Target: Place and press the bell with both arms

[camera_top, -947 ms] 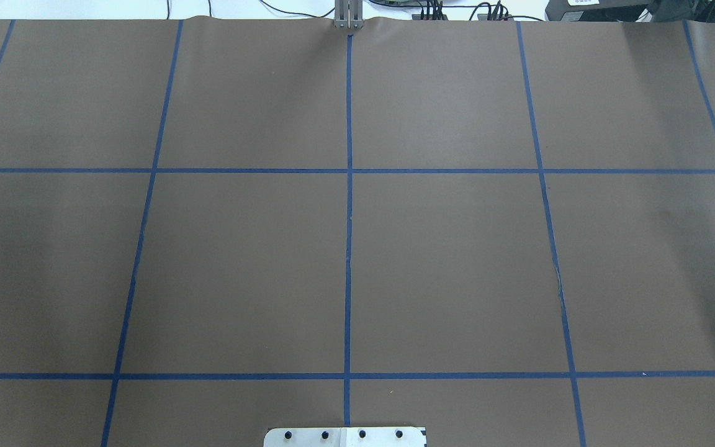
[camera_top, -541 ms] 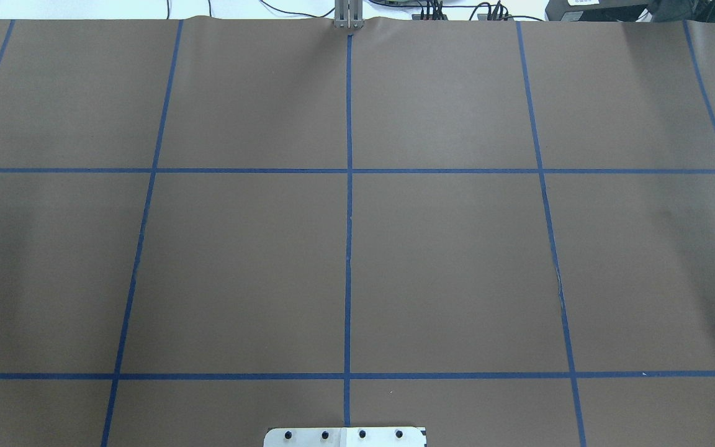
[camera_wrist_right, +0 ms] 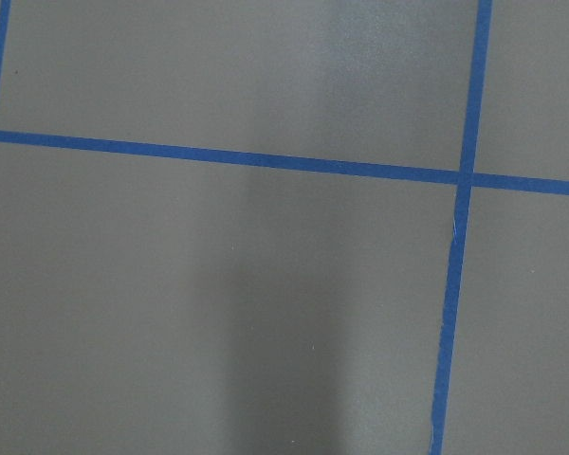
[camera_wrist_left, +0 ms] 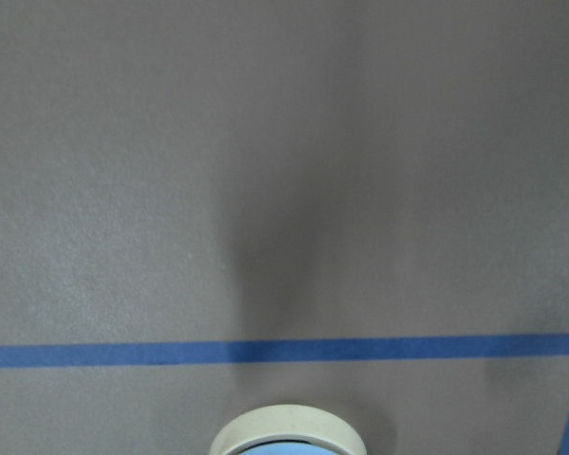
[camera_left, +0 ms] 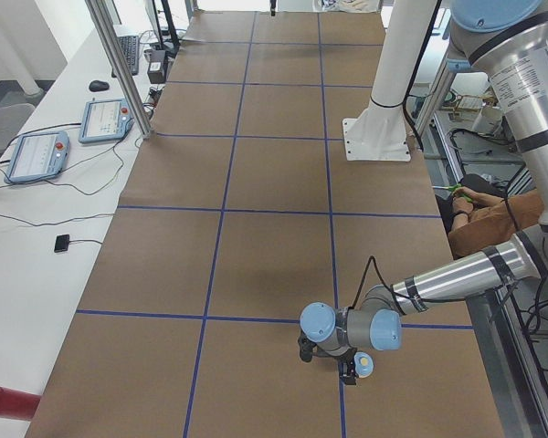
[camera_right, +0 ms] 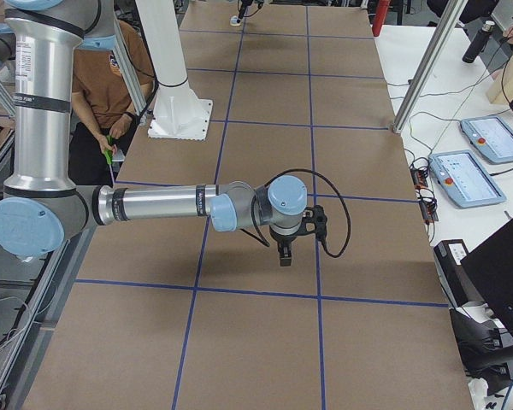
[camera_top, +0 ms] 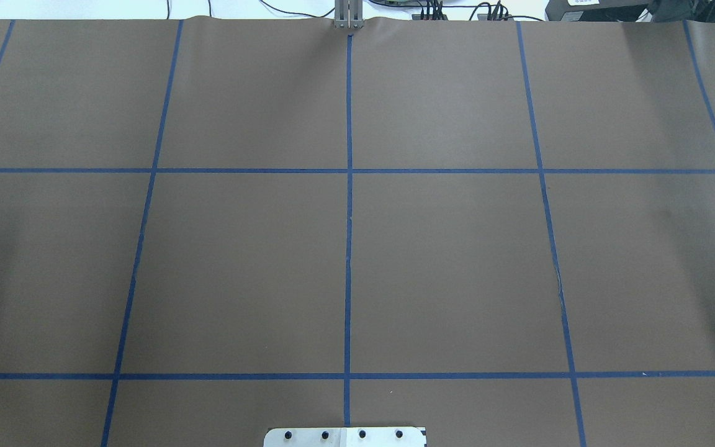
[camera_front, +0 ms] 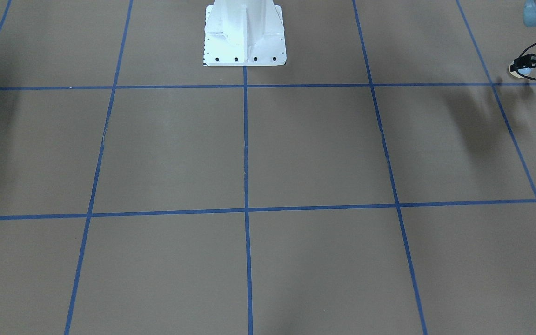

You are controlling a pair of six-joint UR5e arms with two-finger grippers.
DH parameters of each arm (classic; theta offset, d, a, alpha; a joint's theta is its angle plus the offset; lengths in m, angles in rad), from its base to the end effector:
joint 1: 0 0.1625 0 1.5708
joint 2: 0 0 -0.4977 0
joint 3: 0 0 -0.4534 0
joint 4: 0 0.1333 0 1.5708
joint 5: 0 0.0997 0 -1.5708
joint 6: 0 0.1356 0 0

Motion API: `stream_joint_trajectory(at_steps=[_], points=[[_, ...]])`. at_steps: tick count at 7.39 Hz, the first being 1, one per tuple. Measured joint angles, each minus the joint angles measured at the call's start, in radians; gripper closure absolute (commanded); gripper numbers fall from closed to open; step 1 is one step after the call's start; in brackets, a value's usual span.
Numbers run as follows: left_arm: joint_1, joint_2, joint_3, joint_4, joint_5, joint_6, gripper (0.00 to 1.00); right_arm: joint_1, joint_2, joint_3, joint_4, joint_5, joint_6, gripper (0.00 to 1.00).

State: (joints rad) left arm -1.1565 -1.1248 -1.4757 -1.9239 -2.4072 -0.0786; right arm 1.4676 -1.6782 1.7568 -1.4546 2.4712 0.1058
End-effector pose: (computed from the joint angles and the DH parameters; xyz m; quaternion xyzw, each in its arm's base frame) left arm 0.0727 -0.2465 0.9530 -0.1818 0.3712 0.1144 0.9034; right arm -0.0259 -0.5128 0.6851 0.0419 -0.4399 -0.0412 0.8961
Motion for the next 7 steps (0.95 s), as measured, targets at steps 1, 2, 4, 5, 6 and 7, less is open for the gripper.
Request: stream_joint_trajectory(at_steps=[1,2,4,5,6,7], points=[[0.016,0.001,0.003,-0.002,0.004,0.0,0.0,-0.001,0.0,0.0,0.003,0.0,0.0,0.0],[0.027,0.001,0.007,-0.005,0.01,-0.001,0.0,-0.001,0.0,0.0,0.005,0.0,-0.001,0.0],[0.046,0.002,0.017,-0.01,0.015,-0.002,0.0,-0.002,0.0,0.0,0.006,0.0,0.0,0.0],[0.052,0.002,0.026,-0.011,0.016,-0.002,0.0,-0.003,0.0,-0.001,0.006,0.0,0.0,0.0],[0.057,0.001,0.034,-0.012,0.018,-0.001,0.0,-0.006,0.0,-0.001,0.006,0.0,-0.001,0.0],[0.06,0.001,0.039,-0.014,0.02,-0.001,0.0,-0.008,0.0,-0.002,0.006,0.0,0.0,0.0]])
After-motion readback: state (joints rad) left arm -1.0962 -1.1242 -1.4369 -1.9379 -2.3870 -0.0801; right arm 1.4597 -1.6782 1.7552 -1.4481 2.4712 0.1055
